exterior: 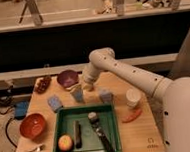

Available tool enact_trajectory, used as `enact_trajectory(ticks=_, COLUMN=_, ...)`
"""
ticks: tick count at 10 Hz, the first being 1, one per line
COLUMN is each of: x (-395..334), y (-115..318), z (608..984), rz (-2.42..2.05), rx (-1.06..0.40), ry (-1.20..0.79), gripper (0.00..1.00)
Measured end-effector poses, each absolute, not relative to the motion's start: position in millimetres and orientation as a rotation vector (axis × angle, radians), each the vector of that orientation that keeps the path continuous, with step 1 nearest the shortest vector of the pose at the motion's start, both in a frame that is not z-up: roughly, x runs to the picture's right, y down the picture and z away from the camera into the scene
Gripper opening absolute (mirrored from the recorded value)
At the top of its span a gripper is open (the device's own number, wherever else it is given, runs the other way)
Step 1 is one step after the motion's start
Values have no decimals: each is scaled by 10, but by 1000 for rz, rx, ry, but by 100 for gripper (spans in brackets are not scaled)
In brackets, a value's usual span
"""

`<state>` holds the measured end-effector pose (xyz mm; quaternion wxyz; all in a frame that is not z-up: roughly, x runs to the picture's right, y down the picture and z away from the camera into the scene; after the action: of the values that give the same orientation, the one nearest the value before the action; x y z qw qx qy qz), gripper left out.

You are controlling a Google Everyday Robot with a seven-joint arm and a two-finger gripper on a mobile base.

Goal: Place banana in plastic cup

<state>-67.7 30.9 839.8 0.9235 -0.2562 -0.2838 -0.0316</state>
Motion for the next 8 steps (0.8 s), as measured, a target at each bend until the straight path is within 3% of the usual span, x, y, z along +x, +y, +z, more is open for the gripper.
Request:
enact_trajectory(ticks=3, x=-789, y=348, z=8398, rz=-108, rx=-538, ry=-591, gripper=4)
enact_trajectory(ticks=8, x=-877, y=384, z=8436, rz=-144, rx=-587, ry=-585, gripper=52)
